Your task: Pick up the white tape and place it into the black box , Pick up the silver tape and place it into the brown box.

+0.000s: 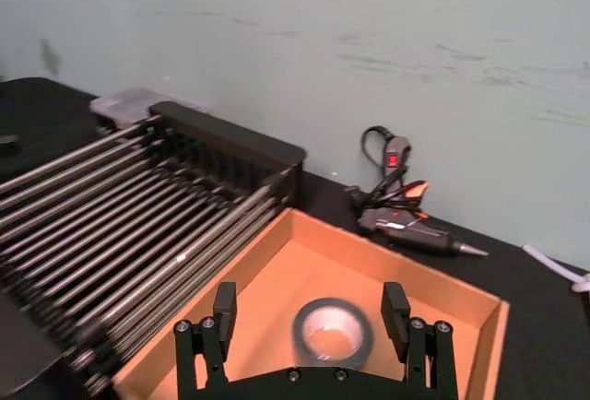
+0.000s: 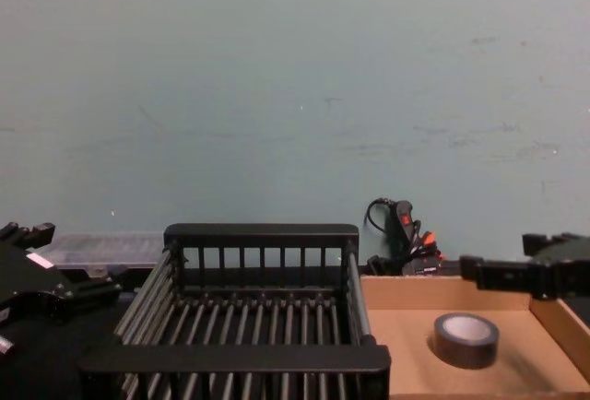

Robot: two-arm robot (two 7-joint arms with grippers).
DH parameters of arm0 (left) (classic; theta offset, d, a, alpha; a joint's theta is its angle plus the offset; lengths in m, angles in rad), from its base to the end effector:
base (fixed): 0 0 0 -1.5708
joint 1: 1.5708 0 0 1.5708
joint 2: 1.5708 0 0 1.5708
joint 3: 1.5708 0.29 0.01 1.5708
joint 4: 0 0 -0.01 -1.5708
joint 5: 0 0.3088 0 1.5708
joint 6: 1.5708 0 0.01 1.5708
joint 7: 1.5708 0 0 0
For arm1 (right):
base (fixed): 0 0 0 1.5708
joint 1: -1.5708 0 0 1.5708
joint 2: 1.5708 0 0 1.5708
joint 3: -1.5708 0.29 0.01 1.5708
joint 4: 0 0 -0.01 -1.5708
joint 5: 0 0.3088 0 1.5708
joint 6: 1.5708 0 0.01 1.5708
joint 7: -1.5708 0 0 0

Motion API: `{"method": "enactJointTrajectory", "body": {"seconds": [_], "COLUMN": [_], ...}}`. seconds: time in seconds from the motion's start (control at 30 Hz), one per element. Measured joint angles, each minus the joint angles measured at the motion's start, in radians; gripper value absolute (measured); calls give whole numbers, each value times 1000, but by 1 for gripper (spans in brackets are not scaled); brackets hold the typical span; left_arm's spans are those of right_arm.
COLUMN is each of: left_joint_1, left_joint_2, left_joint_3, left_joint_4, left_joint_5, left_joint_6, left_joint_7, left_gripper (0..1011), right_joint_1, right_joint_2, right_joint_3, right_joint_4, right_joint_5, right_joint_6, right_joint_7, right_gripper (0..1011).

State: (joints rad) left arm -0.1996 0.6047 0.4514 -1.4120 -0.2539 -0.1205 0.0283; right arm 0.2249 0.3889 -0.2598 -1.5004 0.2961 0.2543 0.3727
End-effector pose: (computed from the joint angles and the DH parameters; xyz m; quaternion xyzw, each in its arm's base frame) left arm 0.3581 0.0827 -0.3022 0.1415 -0.1325 0.5799 0.7913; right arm 0.3819 -0.0448 -0.2539 -0.1134 0.0326 -0.4788 0.8699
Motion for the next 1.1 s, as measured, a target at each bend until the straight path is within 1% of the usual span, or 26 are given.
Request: {"method": "enactJointTrajectory", "body": {"seconds": [0.07, 0.13, 0.17, 0.2, 0.23, 0.37, 0.5, 0.77, 0.93, 1.1], "left_joint_1": [0, 0, 0, 0, 0, 0, 0, 0, 0, 0], "left_joint_2": [0, 0, 0, 0, 0, 0, 0, 0, 0, 0], "left_joint_3": [0, 0, 0, 0, 0, 0, 0, 0, 0, 0], "left_joint_4": [0, 0, 0, 0, 0, 0, 0, 0, 0, 0], "left_joint_5": [0, 0, 0, 0, 0, 0, 0, 0, 0, 0], "left_joint_6": [0, 0, 0, 0, 0, 0, 0, 0, 0, 0], "left_joint_7": [0, 0, 0, 0, 0, 0, 0, 0, 0, 0], "left_gripper": [1001, 1001, 1001, 1001, 1001, 1001, 1001, 1001, 1002, 1001], "right_joint_1": [-30, -50, -73, -81, -102, -140, -190, -259, -279, -292], "right_joint_2": [20, 33, 47, 52, 64, 87, 115, 144, 151, 158], "right_joint_3": [0, -1, -3, -4, -7, -16, -32, -59, -77, -111], "right_joint_4": [-37, -59, -84, -91, -112, -145, -180, -222, -235, -242], "right_joint_5": [9, 15, 20, 22, 26, 30, 31, 31, 28, 7], "right_joint_6": [1, 0, -1, -2, -6, -11, -21, -28, -29, -34], "right_joint_7": [8, 13, 18, 19, 23, 27, 29, 29, 31, 37], "right_gripper": [1002, 1002, 1002, 1002, 1002, 1002, 1002, 1002, 1002, 1002]}}
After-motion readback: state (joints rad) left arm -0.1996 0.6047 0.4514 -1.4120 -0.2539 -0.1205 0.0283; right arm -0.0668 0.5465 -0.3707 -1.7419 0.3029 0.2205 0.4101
